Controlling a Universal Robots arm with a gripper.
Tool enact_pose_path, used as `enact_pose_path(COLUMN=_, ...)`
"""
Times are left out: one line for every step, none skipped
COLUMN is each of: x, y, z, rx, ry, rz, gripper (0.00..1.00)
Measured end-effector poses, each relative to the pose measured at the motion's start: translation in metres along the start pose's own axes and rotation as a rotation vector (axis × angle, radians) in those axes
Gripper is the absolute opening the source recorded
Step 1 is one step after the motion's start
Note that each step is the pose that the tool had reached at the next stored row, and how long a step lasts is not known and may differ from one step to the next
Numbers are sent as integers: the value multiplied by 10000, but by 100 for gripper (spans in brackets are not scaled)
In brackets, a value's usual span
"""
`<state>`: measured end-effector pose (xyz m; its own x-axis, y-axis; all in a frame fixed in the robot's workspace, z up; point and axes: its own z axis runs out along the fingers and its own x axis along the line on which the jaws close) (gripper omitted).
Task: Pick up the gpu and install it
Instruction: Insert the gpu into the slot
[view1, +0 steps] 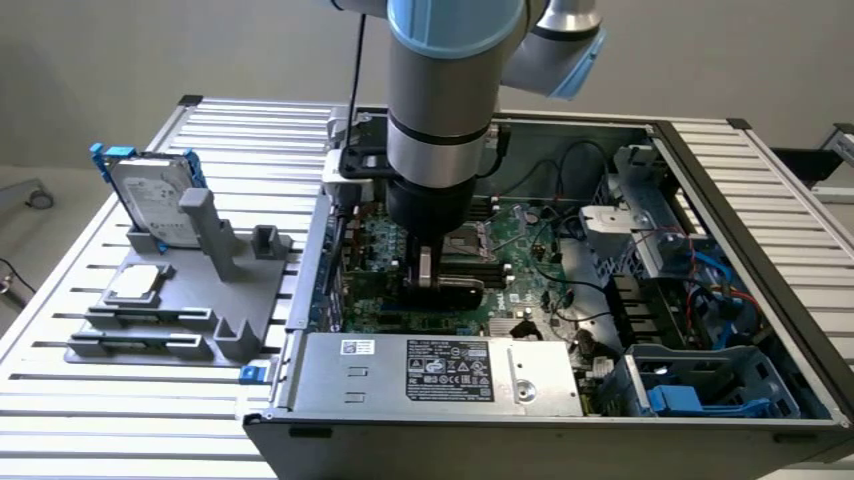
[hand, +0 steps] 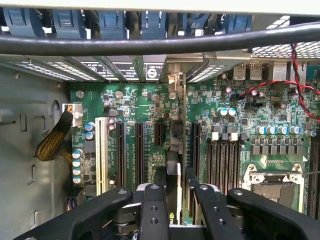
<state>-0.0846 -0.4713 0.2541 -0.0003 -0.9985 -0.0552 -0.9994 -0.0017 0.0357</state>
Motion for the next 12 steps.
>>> enact_pose_path(x=0, y=0, z=0, rx=-2, ry=-2, rz=0, gripper=26)
enact_pose_path(x=0, y=-2, z=0, rx=-2, ry=-8, rz=-1, gripper=26)
enact_pose_path(x=-1, y=-2, z=4, rx=1, ry=-17, rz=-2, gripper=27)
enact_pose_path(x=0, y=-1, z=1, rx=-3, ry=-14, rz=-2, gripper=33)
enact_pose_path(x=0, y=-1, z=-7, rx=-5, ry=-15, rz=-2, gripper=33)
enact_pose_path(x=-1, y=-1, z=-21, rx=-5, ry=-20, rz=-2, gripper=33)
enact_pose_path(x=-2, y=0, z=-38, rx=-4, ry=-23, rz=-2, gripper=40)
enact_pose_path(x=-3, y=1, z=-58, rx=-5, ry=-24, rz=-2, gripper=40)
enact_pose_path(x=-4, y=2, z=-81, rx=-6, ry=-24, rz=-1, gripper=40)
enact_pose_path(x=-6, y=3, z=-111, rx=-6, ry=-25, rz=-2, gripper=40)
enact_pose_path(x=-8, y=4, z=-150, rx=-7, ry=-24, rz=-2, gripper=40)
enact_pose_path(x=-11, y=6, z=-194, rx=-7, ry=-26, rz=-1, gripper=40)
